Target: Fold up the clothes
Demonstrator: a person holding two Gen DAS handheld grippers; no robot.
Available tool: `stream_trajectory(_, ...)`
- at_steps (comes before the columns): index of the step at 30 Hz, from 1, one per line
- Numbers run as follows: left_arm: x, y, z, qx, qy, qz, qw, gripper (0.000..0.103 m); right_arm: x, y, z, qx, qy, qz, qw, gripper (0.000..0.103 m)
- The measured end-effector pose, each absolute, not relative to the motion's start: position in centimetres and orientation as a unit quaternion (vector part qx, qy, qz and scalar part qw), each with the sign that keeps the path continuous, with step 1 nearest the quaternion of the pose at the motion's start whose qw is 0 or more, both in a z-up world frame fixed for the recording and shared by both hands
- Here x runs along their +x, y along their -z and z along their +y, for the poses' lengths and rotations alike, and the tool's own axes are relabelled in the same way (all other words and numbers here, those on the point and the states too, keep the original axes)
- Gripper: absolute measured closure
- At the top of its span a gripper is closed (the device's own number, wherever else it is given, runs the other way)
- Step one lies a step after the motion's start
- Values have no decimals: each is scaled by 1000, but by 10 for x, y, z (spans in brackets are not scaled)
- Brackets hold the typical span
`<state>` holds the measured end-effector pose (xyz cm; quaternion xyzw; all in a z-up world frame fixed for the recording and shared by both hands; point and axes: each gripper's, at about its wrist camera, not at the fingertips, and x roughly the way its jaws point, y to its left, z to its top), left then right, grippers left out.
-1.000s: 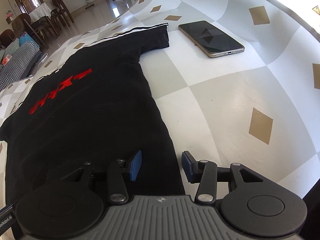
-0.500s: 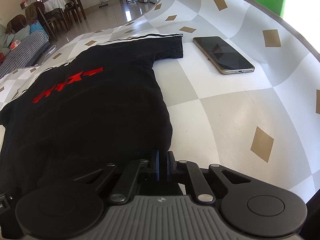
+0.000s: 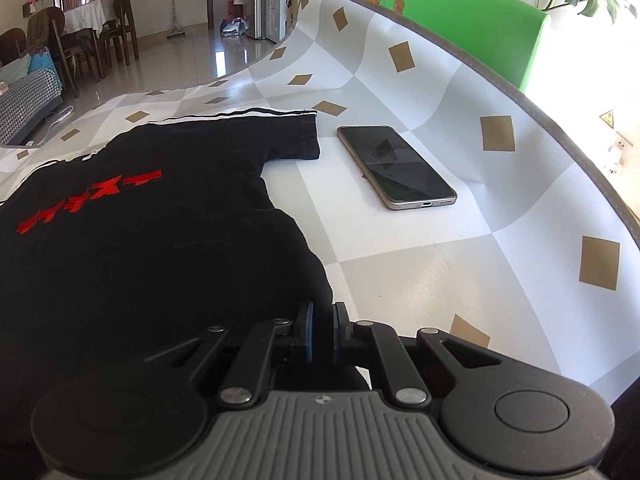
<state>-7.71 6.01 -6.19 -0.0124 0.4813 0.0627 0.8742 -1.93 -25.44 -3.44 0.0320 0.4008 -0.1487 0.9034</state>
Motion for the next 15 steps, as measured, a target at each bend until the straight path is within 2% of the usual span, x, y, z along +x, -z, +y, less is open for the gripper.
stream_trajectory(3, -77, 62, 64, -10, -67, 482, 874, 7, -24, 27, -256, 28, 163, 384, 908, 92)
stream_trajectory(10, -77, 60, 69, 1, -84, 483, 872, 5, -44, 23, -230, 21, 52, 403, 914, 87)
stream_trajectory(15, -77, 56, 66, -15, -70, 474, 877, 9, -58, 20, -212, 16, -28, 413, 910, 87)
